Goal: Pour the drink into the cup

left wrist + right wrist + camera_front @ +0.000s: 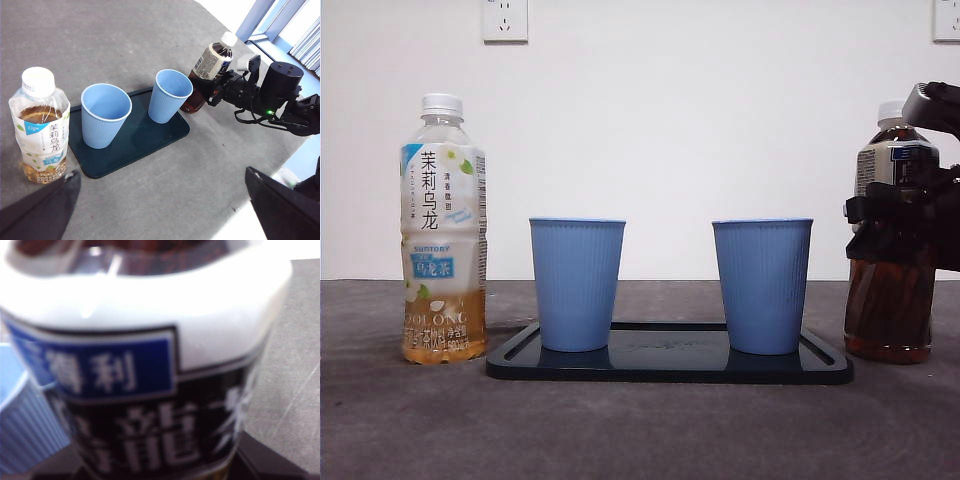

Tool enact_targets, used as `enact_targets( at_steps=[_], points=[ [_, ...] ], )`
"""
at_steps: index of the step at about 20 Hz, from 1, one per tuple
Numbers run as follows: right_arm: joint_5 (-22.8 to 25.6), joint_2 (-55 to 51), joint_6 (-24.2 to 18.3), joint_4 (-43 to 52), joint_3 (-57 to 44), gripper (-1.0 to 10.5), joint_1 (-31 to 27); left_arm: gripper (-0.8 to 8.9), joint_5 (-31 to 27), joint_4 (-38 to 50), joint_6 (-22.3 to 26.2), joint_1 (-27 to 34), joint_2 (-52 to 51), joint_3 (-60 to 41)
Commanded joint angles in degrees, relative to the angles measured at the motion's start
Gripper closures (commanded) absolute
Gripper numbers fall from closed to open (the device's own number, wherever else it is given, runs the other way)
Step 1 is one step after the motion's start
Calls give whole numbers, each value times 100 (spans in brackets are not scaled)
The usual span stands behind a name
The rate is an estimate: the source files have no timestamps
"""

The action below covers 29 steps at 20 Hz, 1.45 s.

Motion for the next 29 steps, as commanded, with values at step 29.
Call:
enact_targets(
  at_steps=[29],
  points=[
    [4907, -1259, -4623, -9289, 4221, 789, 2114, 286, -22, 57, 243, -20, 33, 61]
  ],
)
